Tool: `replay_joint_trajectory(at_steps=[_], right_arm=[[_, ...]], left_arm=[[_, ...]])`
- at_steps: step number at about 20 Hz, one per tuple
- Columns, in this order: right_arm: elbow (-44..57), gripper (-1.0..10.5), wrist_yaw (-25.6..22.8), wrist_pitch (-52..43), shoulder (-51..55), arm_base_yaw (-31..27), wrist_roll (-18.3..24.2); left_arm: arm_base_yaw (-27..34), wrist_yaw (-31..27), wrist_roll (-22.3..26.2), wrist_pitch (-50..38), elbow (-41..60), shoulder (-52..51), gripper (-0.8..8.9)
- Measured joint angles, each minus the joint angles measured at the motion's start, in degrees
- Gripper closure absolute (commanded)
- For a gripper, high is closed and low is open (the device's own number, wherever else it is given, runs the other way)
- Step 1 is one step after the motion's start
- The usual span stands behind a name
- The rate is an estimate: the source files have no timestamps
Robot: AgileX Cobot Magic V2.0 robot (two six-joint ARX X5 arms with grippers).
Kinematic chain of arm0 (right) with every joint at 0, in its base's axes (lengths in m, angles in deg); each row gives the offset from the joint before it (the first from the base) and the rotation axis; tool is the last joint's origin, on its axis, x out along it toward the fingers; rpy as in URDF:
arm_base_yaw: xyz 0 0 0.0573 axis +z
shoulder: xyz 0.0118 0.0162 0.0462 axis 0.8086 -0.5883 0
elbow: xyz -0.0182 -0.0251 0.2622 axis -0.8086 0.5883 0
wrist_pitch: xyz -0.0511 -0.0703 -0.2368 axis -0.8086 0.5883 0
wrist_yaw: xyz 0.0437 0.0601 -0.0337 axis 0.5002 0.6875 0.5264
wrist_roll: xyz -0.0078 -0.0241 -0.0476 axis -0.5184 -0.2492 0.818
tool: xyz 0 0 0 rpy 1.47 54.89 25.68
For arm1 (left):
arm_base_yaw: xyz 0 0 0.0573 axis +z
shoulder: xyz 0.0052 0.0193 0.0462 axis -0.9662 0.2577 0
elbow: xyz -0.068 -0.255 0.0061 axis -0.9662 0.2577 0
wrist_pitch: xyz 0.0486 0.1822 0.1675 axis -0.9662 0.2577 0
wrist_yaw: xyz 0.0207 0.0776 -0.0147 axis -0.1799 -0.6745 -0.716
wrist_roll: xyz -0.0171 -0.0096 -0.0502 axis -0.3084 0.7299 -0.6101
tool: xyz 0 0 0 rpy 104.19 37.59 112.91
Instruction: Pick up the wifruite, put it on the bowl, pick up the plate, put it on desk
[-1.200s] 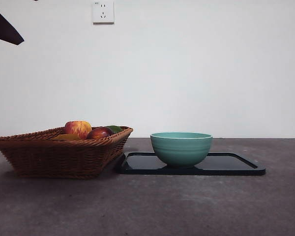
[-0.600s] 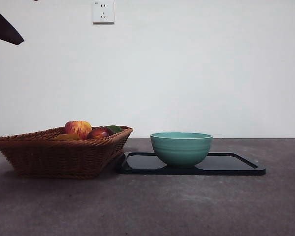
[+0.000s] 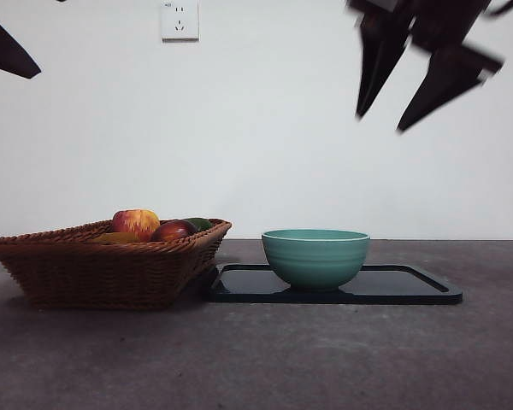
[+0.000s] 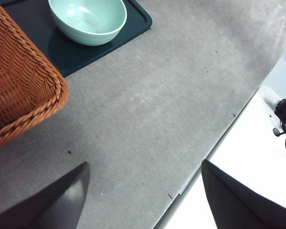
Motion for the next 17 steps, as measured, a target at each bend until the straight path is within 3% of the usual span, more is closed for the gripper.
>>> replay_joint_trajectory(at_steps=[13,15,17], right_arm=[[-0.07,6.8,-2.56,-10.4,-19.19,0.0,0.35],[-0.07,7.3,-2.78,-10.95,-20.35,0.0,0.35],[-0.07,8.7,-4.13,-11.63,-20.68,0.0,0.37]], left_arm=[[0.0,0.02,0.0,0.04,0.0,0.0,4.42],[0.0,0.02,0.0,0.22,0.0,0.0,4.42],[0.0,0.0,0.0,0.61,0.0,0.02,4.42]])
